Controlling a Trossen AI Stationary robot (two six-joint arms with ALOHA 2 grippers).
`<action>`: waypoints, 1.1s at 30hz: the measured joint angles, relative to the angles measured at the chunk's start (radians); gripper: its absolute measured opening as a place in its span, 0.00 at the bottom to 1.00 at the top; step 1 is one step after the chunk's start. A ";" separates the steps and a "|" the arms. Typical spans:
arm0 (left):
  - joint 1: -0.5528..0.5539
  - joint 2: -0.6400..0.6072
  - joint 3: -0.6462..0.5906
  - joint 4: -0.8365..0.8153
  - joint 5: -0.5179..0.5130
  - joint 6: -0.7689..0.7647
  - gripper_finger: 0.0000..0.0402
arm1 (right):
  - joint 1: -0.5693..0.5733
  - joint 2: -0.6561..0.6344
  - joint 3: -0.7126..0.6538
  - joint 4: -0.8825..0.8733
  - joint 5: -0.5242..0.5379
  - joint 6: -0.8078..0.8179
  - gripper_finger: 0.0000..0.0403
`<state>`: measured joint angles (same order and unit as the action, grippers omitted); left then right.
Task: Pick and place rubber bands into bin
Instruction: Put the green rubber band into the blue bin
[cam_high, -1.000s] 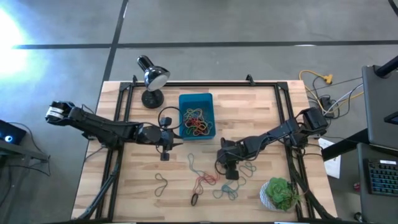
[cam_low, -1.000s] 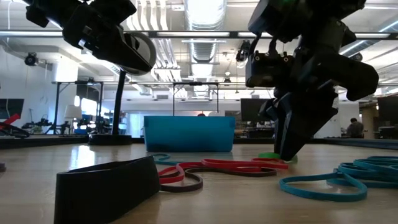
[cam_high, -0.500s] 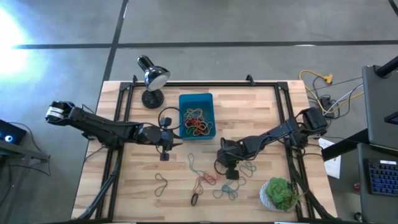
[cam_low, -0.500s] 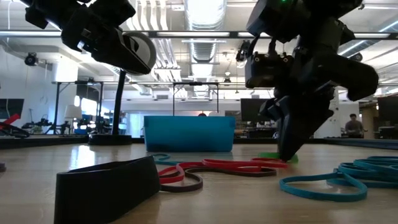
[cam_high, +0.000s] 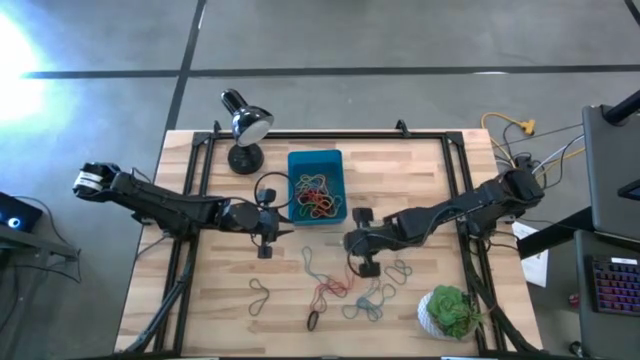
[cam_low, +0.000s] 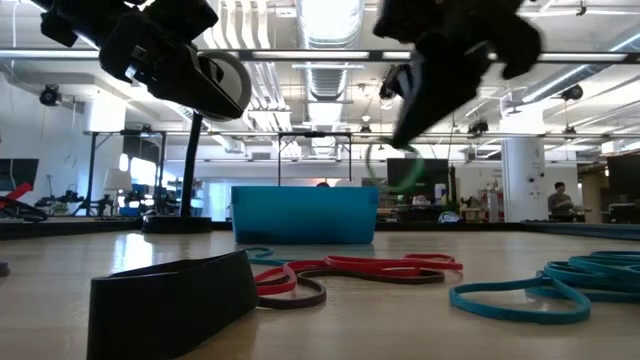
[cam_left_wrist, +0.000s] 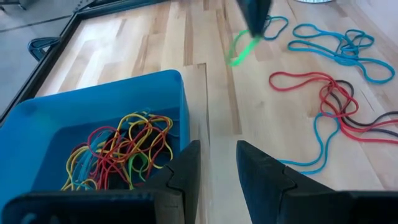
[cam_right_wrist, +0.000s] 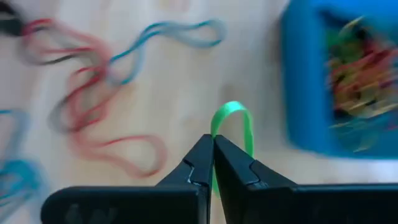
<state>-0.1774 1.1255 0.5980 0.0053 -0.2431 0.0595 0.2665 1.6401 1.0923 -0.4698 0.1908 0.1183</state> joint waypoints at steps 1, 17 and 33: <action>-0.001 0.000 0.000 -0.001 0.000 0.000 0.22 | -0.003 -0.001 0.014 -0.002 0.032 -0.026 0.02; 0.000 0.000 -0.003 0.014 0.000 0.001 0.22 | -0.186 -0.003 0.171 0.058 0.179 -0.339 0.02; 0.000 0.000 -0.009 0.036 0.000 0.006 0.22 | -0.463 -0.002 0.030 0.483 -0.100 -0.363 0.02</action>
<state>-0.1776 1.1255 0.5894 0.0414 -0.2431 0.0658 -0.1962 1.6382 1.1222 0.0136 0.0912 -0.2446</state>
